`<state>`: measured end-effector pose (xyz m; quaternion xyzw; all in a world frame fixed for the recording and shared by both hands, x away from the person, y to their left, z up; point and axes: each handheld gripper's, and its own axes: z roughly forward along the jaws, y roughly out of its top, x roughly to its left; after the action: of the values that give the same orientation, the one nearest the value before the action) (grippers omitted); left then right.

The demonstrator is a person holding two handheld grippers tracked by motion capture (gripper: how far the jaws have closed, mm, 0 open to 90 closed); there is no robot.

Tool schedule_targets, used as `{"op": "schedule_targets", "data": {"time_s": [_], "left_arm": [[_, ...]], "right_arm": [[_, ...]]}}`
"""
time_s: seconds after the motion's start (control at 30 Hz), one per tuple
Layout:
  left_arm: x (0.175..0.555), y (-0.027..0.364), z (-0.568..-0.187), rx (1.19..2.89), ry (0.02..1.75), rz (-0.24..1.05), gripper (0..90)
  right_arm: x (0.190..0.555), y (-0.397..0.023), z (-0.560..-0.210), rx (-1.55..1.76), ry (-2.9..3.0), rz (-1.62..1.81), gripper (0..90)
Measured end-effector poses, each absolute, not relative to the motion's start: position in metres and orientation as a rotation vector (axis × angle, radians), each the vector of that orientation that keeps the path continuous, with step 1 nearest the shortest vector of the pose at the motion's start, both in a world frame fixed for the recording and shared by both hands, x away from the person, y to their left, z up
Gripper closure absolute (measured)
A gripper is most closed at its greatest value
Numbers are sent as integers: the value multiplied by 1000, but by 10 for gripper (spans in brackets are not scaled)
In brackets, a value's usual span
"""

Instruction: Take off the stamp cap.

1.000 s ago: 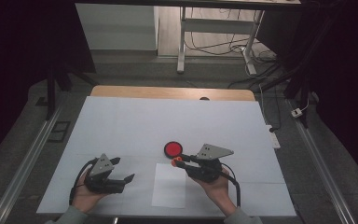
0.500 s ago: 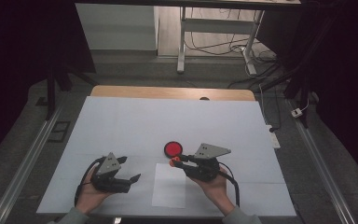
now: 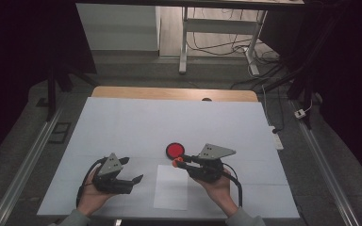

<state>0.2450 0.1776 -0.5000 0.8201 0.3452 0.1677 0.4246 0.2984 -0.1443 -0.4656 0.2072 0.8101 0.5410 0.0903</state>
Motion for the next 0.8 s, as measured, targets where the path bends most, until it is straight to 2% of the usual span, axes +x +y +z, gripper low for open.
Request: {"op": "schedule_targets", "data": {"time_s": [0.8], "left_arm": [[261,131,-489,2111,733,406,210]], "right_arm": [[299,-148,-467,636,2394,1605,723]]}}
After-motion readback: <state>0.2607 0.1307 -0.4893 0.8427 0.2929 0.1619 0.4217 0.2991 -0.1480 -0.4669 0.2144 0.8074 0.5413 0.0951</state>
